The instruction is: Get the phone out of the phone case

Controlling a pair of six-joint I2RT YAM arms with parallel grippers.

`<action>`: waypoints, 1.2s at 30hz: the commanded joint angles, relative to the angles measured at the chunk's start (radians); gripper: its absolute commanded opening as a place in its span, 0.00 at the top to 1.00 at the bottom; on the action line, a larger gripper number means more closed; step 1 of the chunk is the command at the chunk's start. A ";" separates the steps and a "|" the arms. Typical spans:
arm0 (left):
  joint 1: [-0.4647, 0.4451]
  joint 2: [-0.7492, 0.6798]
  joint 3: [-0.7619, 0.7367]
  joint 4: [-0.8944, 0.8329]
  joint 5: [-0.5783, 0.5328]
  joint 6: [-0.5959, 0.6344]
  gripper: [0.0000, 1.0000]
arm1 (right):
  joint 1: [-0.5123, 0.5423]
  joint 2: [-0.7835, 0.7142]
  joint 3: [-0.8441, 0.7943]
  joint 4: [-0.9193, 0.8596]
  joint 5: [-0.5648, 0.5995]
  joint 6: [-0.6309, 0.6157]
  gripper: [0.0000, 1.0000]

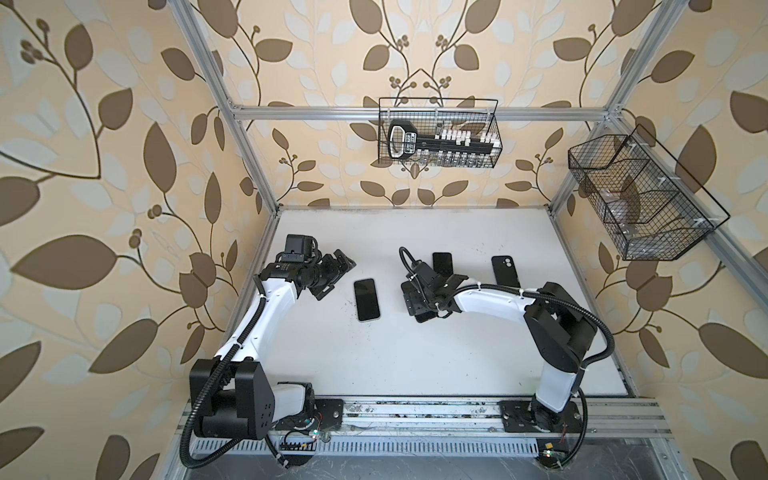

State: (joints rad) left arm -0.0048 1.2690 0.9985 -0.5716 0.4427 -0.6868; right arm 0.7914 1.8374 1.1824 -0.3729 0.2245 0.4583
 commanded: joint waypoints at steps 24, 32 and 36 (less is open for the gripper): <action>0.011 -0.012 -0.003 0.016 0.019 0.000 0.01 | -0.020 0.089 0.044 -0.033 -0.038 -0.040 0.13; 0.011 -0.010 -0.006 0.019 0.021 -0.001 0.01 | -0.020 0.096 0.046 -0.027 -0.056 -0.036 0.13; 0.011 -0.010 -0.006 0.018 0.021 -0.002 0.01 | -0.020 0.115 0.055 -0.052 -0.038 -0.042 0.13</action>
State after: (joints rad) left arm -0.0048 1.2690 0.9985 -0.5716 0.4435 -0.6868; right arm 0.7719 1.9190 1.2064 -0.3988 0.1761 0.4282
